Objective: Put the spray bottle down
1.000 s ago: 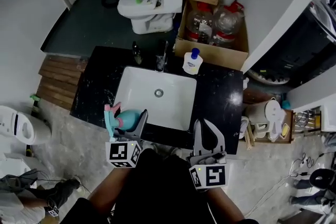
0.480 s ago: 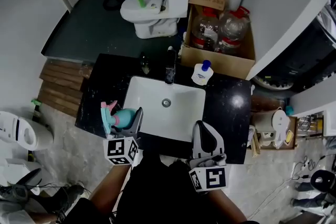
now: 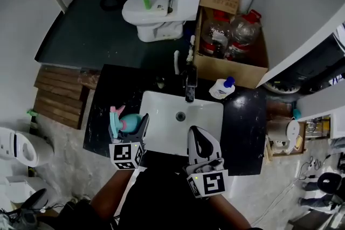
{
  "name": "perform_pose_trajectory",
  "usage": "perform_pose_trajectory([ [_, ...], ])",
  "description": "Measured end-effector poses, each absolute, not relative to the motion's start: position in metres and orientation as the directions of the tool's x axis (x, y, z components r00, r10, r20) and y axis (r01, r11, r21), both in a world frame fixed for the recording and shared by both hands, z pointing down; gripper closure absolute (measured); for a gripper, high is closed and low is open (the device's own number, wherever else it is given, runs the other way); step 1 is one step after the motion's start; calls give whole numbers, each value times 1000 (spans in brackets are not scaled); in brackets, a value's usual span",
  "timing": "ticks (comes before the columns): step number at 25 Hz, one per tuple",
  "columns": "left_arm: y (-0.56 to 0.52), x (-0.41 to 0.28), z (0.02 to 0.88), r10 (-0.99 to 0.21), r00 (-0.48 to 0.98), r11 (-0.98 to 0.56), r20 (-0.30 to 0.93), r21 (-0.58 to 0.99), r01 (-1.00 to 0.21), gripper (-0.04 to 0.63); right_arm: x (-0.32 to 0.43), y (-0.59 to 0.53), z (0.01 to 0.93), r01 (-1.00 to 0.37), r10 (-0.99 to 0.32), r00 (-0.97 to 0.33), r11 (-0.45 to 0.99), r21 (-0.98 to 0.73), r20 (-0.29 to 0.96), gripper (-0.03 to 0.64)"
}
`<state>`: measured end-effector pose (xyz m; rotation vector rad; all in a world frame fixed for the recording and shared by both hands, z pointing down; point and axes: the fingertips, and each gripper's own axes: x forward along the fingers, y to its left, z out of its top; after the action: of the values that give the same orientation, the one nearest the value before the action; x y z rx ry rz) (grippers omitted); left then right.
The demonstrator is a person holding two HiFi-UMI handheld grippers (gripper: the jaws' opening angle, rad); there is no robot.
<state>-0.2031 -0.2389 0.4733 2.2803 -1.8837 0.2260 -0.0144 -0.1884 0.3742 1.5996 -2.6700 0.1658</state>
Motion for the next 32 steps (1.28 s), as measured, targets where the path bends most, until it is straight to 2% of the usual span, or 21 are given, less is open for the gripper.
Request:
perform_pose_trajectory([
  [11, -316, -235, 511, -932, 252, -250, 259, 40, -967, 172, -63, -246, 393, -912, -909, -407, 409, 8, 91, 601],
  [16, -343, -246, 529, -928, 264, -263, 263, 42, -964, 172, -81, -267, 422, -933, -927, -357, 359, -4, 119, 601],
  [20, -367, -252, 542, -930, 268, -272, 253, 20, -962, 172, -107, -282, 433, -926, -921, -372, 376, 19, 114, 601],
  [28, -412, -265, 573, -928, 248, -251, 280, 25, -968, 172, -128, -293, 485, -928, -902, -365, 374, -6, 231, 601],
  [32, -433, -261, 582, -924, 279, -263, 260, 96, -960, 172, -143, -300, 493, -915, -886, -396, 403, -20, 243, 601],
])
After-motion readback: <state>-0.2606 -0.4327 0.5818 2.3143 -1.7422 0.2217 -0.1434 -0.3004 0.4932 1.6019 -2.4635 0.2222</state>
